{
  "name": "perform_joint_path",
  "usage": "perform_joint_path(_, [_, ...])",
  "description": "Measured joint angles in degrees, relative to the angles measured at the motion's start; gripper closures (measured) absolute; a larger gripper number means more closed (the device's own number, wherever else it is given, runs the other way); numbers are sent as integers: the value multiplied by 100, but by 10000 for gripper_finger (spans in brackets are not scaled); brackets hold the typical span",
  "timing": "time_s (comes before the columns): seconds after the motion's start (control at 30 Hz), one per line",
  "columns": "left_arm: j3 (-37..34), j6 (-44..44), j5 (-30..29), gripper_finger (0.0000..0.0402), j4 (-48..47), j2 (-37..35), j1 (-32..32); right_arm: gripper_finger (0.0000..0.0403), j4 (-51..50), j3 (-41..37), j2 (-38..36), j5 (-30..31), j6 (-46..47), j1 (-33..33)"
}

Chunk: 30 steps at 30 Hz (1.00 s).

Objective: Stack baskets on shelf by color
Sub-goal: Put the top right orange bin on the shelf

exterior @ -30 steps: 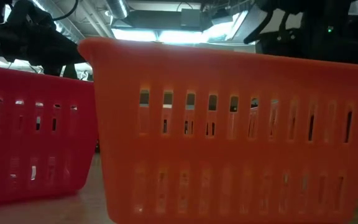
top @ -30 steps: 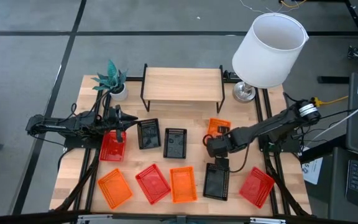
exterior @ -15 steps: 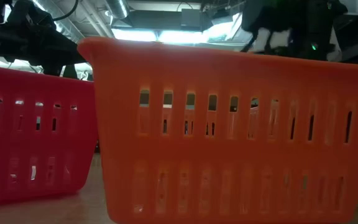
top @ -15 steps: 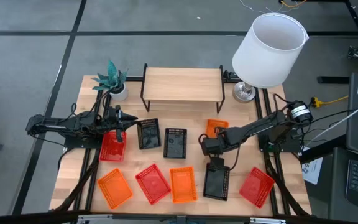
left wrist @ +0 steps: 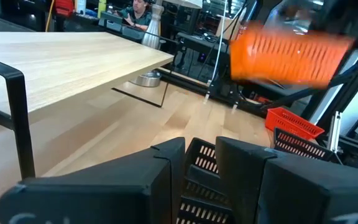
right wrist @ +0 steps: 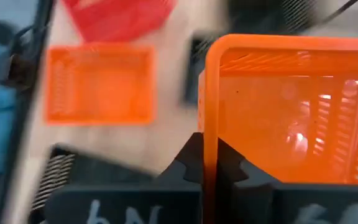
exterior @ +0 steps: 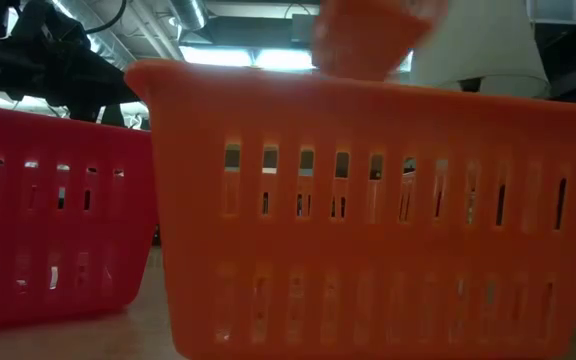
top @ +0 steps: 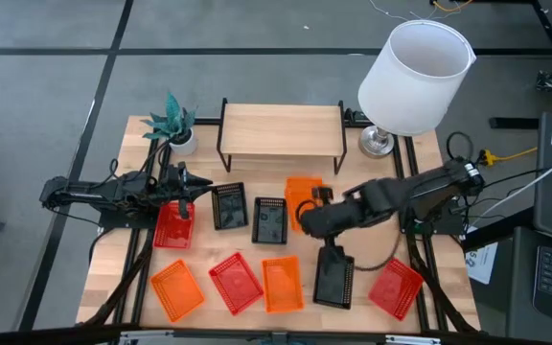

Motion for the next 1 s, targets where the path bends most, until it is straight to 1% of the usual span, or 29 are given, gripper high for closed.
perform_joint_path(0.1, [0,-2,0,319,2,0,2,402,24,774,-2,1262,-895,-132])
perform_joint_path(0.13, [0,-4,0,319,2,-2,-1,402,112,982,-2,1505,-1233,-222])
perform_joint_path(0.2, [0,-4,0,319,4,-2,1,402,454,1344,-4,1604,-1787,-505])
perform_joint_path(0.27, [0,-4,-11,319,7,0,-1,402,898,1591,-4,1437,-2180,-889])
perform_joint_path(0.37, [0,-7,-76,319,7,0,2,403,1333,1961,131,1212,-2439,-1626])
perform_joint_path(0.47, [0,-7,-75,319,7,-1,0,403,1191,2393,502,803,-2484,-2399])
perform_joint_path(0.57, [0,-2,-75,319,8,-1,-1,403,901,2782,1004,42,-2463,-3095])
perform_joint_path(0.67, [0,0,-76,319,7,0,1,403,484,3159,1583,-674,-2463,-3604])
perform_joint_path(0.73, [0,0,-76,319,7,-1,2,403,175,3300,1948,-911,-2463,-3815])
perform_joint_path(0.9, [0,2,-76,319,7,-2,2,403,-445,3261,2503,-899,-2562,-3988])
perform_joint_path(1.0, [0,6,-79,319,7,-1,1,403,-688,3073,2686,-414,-2592,-3982])
